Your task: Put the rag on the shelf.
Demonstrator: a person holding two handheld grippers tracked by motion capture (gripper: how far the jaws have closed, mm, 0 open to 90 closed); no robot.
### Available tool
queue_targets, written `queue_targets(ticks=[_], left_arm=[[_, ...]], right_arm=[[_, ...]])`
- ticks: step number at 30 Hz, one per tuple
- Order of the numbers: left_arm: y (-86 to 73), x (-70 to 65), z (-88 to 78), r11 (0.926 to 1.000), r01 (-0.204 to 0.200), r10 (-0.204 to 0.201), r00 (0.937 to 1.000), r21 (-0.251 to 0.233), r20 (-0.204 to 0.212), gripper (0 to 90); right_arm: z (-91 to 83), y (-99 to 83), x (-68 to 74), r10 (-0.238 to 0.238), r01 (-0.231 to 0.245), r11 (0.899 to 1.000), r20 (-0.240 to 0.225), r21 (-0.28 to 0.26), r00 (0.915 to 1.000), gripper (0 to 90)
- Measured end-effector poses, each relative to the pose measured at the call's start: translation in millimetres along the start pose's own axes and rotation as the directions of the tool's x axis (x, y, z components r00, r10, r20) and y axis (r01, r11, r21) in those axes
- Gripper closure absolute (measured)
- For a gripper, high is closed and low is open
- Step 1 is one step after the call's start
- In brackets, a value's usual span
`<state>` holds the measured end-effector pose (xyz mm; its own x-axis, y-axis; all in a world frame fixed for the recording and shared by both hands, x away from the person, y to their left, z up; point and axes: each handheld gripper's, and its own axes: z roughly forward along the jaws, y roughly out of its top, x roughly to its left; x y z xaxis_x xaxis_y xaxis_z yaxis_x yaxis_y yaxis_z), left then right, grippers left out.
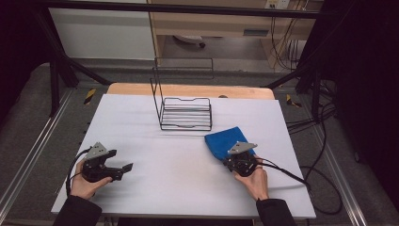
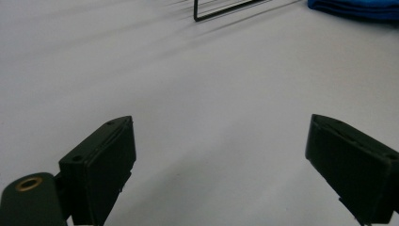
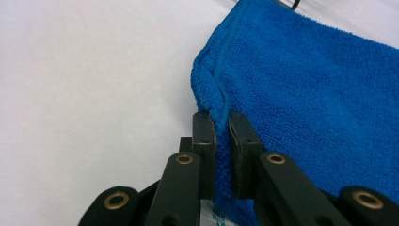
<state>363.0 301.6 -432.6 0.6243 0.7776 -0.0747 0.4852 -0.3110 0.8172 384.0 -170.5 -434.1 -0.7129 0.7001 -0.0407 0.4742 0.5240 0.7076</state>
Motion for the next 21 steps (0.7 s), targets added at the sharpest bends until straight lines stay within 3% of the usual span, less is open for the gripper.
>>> queue_targets(ticks=[10, 16, 21], left_arm=[[0.3, 0.2, -0.6, 1.0000, -0.003, 0.003, 1.0000, 0.002, -0.006, 9.2], [0.2, 0.2, -0.7, 1.0000, -0.004, 0.004, 0.9999, 0.005, -0.012, 9.1], [0.3, 0.0, -0.8, 1.0000, -0.003, 0.003, 0.9999, 0.006, -0.015, 9.0]], right_arm=[[-11.9, 13.2, 11.5, 0.082, -0.088, 0.995, -0.104, -0.056, 0.9912, 83.6], [-9.7, 21.9, 25.2, 0.116, -0.130, 0.989, -0.169, -0.075, 0.9787, 83.6], [-2.7, 28.1, 38.0, 0.120, -0.137, 0.988, -0.189, -0.076, 0.9745, 83.6]])
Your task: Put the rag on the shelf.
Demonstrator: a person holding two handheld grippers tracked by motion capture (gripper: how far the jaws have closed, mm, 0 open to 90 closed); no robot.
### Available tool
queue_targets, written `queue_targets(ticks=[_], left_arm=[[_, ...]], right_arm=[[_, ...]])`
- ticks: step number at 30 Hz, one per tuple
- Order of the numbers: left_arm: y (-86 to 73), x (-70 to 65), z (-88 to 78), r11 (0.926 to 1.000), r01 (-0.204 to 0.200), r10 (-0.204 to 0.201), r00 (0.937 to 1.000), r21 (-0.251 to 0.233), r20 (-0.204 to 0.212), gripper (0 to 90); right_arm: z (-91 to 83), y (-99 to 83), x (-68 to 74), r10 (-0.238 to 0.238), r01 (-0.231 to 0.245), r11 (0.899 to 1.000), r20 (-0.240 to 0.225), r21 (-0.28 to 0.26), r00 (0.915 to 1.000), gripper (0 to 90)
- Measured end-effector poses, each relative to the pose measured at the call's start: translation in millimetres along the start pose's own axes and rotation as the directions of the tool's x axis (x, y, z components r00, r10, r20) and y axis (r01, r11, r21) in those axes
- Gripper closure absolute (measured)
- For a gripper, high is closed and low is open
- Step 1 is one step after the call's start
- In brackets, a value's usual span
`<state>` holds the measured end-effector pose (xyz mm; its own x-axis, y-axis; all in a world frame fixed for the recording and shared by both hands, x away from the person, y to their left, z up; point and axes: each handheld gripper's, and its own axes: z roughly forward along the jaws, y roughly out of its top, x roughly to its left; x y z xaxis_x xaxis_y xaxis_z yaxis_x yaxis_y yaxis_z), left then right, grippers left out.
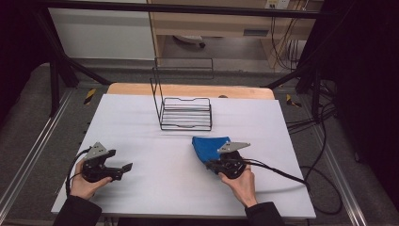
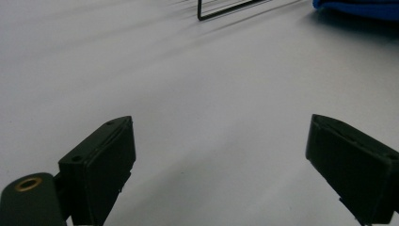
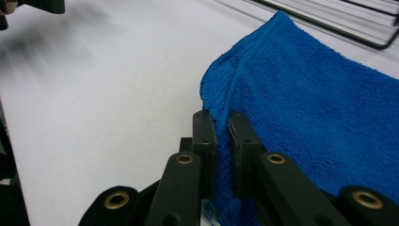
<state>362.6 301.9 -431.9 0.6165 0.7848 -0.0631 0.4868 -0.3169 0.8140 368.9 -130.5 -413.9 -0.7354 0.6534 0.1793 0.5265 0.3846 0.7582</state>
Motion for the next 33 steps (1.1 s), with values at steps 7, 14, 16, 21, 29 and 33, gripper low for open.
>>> queue_targets(ticks=[7, 14, 16, 21, 29, 33], left_arm=[[-0.1, 0.1, 0.2, 1.0000, -0.001, 0.001, 1.0000, 0.003, -0.004, 8.9], [0.0, 0.0, -0.1, 1.0000, -0.002, 0.002, 1.0000, 0.004, -0.005, 8.7], [0.0, 0.0, -0.2, 1.0000, -0.002, 0.002, 1.0000, 0.004, -0.005, 8.6], [0.0, -0.1, -0.4, 1.0000, -0.001, 0.001, 1.0000, 0.004, -0.006, 8.6], [0.1, -0.2, -0.5, 1.0000, -0.002, 0.002, 1.0000, 0.003, -0.006, 8.6], [0.1, -0.2, -0.4, 1.0000, -0.004, 0.004, 1.0000, 0.003, -0.005, 8.6]], right_arm=[[15.6, 6.4, 16.0, 0.003, -0.003, 1.000, -0.028, 0.003, 0.9996, 83.5], [30.0, 14.2, 33.5, -0.013, 0.013, 1.000, -0.054, 0.004, 0.9985, 83.5], [33.2, 17.5, 38.8, -0.017, 0.017, 1.000, -0.062, 0.003, 0.9979, 83.6], [44.7, 22.7, 52.9, -0.027, 0.028, 1.000, -0.090, 0.014, 0.9956, 83.6], [62.4, 26.7, 70.7, -0.025, 0.030, 0.999, -0.121, 0.031, 0.9923, 83.5], [72.0, 26.8, 78.2, -0.036, 0.042, 0.998, -0.138, 0.040, 0.9898, 83.4]])
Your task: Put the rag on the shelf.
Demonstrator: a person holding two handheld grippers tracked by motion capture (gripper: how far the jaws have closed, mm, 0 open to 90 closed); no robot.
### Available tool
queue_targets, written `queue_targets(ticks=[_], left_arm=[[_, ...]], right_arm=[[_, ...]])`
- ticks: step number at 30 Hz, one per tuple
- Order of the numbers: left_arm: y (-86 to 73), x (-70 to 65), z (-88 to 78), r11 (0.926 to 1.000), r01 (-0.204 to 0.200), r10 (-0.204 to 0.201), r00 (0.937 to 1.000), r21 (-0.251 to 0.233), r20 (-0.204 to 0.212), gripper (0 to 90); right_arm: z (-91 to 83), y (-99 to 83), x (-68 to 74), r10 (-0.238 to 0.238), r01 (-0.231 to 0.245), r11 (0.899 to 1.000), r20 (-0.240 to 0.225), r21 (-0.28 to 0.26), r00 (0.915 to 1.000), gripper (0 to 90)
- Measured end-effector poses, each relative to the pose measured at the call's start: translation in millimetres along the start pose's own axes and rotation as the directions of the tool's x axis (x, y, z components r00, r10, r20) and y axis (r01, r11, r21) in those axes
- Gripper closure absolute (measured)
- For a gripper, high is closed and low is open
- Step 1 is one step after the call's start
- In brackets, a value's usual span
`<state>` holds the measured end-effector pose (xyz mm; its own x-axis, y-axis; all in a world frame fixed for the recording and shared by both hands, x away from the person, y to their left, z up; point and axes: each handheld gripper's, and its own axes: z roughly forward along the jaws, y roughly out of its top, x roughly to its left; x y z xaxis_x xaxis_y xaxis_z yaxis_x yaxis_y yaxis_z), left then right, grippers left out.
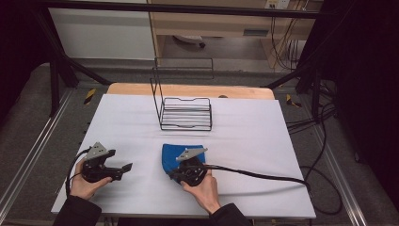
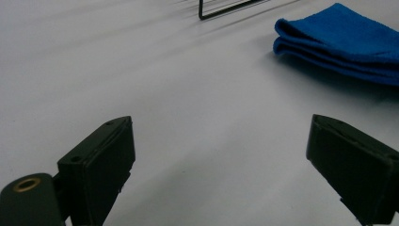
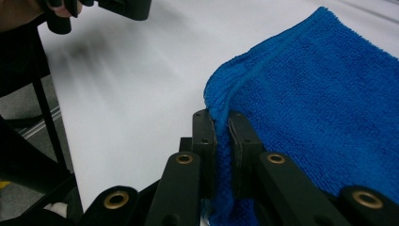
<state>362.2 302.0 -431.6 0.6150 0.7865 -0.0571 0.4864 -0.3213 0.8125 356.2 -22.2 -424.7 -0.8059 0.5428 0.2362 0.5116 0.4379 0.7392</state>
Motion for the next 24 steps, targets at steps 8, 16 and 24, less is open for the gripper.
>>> queue_targets(ticks=[8, 16, 24], left_arm=[[-0.1, -0.1, 0.3, 1.0000, 0.000, 0.000, 1.0000, 0.001, 0.000, 8.7], [-0.1, -0.2, -0.2, 1.0000, 0.002, -0.002, 1.0000, 0.000, 0.000, 8.6], [0.0, -0.3, -0.4, 1.0000, 0.001, -0.001, 1.0000, 0.000, -0.001, 8.6]], right_arm=[[18.3, -1.6, 10.0, -0.010, 0.010, 1.000, -0.026, 0.018, 0.9996, 82.8], [23.2, -3.1, 9.7, 0.004, -0.004, 1.000, -0.057, 0.002, 0.9984, 64.4], [-6.1, 8.2, 1.5, -0.029, 0.031, 0.998, 0.028, -0.063, 0.9992, 41.5]])
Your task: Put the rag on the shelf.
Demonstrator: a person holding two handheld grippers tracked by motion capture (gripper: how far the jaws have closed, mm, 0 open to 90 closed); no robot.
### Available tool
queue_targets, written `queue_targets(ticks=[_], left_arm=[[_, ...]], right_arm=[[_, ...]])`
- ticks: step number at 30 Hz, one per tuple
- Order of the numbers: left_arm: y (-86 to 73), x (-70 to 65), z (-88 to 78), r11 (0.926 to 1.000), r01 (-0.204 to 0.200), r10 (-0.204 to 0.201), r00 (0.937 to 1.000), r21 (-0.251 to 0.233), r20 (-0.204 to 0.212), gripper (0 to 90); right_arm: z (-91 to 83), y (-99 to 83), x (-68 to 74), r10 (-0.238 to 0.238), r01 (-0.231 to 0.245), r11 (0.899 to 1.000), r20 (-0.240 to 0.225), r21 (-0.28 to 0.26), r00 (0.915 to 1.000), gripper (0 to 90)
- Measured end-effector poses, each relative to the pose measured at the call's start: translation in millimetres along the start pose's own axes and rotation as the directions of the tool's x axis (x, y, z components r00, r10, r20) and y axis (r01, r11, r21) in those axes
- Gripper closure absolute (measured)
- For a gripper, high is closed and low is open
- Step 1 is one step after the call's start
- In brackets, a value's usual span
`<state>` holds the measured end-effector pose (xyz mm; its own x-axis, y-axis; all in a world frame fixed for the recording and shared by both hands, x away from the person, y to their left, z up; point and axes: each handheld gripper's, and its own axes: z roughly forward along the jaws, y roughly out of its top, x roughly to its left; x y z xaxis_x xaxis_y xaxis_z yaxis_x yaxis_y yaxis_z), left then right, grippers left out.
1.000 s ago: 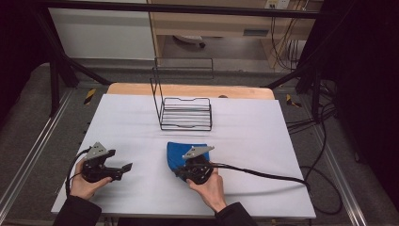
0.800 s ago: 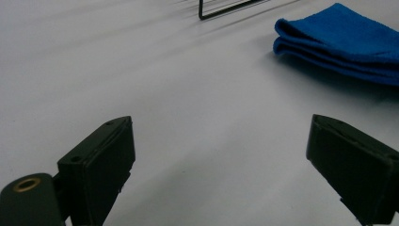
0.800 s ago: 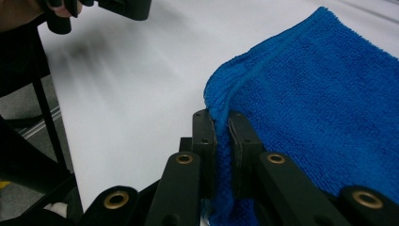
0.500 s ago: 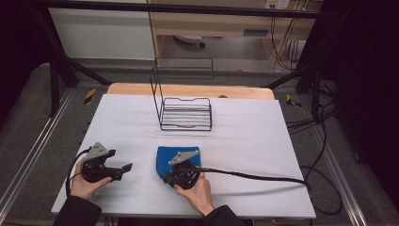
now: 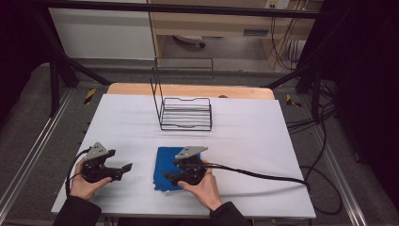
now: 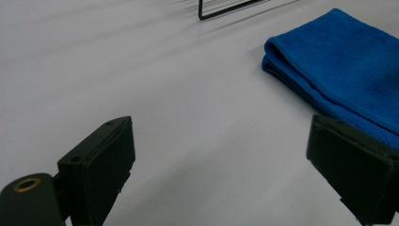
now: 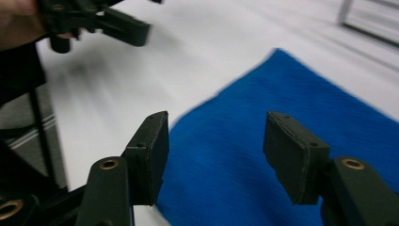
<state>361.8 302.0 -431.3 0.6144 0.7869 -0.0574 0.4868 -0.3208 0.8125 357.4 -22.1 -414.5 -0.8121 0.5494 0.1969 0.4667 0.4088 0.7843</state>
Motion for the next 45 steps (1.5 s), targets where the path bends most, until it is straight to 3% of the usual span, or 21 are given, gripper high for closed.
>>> queue_targets(ticks=[4, 9, 13, 17, 20, 26, 30, 34, 36, 40, 45], left_arm=[[0.0, 0.0, 0.6, 1.0000, 0.001, -0.001, 1.0000, 0.001, -0.001, 8.6], [0.3, -1.1, 1.1, 1.0000, -0.005, 0.005, 1.0000, 0.004, -0.001, 8.6], [0.6, -2.2, 2.1, 0.9999, -0.008, 0.008, 1.0000, 0.009, 0.001, 8.7], [0.8, -2.6, 1.7, 0.9999, -0.008, 0.008, 1.0000, 0.007, 0.002, 8.6], [0.6, -2.3, 1.7, 0.9999, -0.008, 0.008, 1.0000, 0.007, 0.003, 8.7], [0.9, -3.3, 2.5, 0.9999, -0.008, 0.008, 1.0000, 0.007, 0.003, 8.6], [1.2, -3.3, 2.8, 0.9999, -0.009, 0.009, 0.9999, 0.008, 0.005, 8.6], [1.6, -3.3, 2.9, 0.9999, -0.008, 0.008, 1.0000, 0.009, 0.004, 8.7], [1.7, -3.4, 3.0, 0.9999, -0.008, 0.008, 1.0000, 0.010, 0.004, 8.6], [1.8, -4.3, 3.8, 0.9998, -0.014, 0.014, 0.9999, 0.016, 0.003, 8.6], [4.5, -7.6, 5.4, 0.9998, -0.013, 0.013, 0.9999, 0.016, 0.002, 8.2]], right_arm=[[-18.4, -9.2, -21.7, 0.034, -0.034, 0.999, 0.081, 0.000, 0.9961, 42.1], [-36.1, -35.9, -42.4, 0.083, -0.091, 0.995, 0.148, 0.047, 0.9855, 47.8], [-42.5, -55.6, -49.2, 0.116, -0.128, 0.989, 0.153, 0.074, 0.9814, 53.1], [-40.6, -64.1, -46.9, 0.136, -0.150, 0.985, 0.144, 0.090, 0.9803, 59.9], [-39.7, -66.7, -44.2, 0.149, -0.162, 0.983, 0.141, 0.084, 0.9787, 67.0], [-41.0, -67.4, -38.8, 0.226, -0.236, 0.969, 0.125, 0.078, 0.9661, 86.4], [-43.6, -65.0, -36.0, 0.255, -0.265, 0.962, 0.119, 0.070, 0.9595, 88.7], [-45.7, -64.1, -32.6, 0.284, -0.293, 0.954, 0.112, 0.070, 0.9523, 88.5], [-46.2, -65.2, -32.8, 0.281, -0.293, 0.953, 0.130, 0.082, 0.9508, 86.2], [-47.9, -67.3, -38.0, 0.247, -0.259, 0.964, 0.161, 0.054, 0.9555, 70.6], [-57.7, -64.5, -50.7, 0.176, -0.176, 0.984, 0.160, -0.016, 0.9713, 45.4]])
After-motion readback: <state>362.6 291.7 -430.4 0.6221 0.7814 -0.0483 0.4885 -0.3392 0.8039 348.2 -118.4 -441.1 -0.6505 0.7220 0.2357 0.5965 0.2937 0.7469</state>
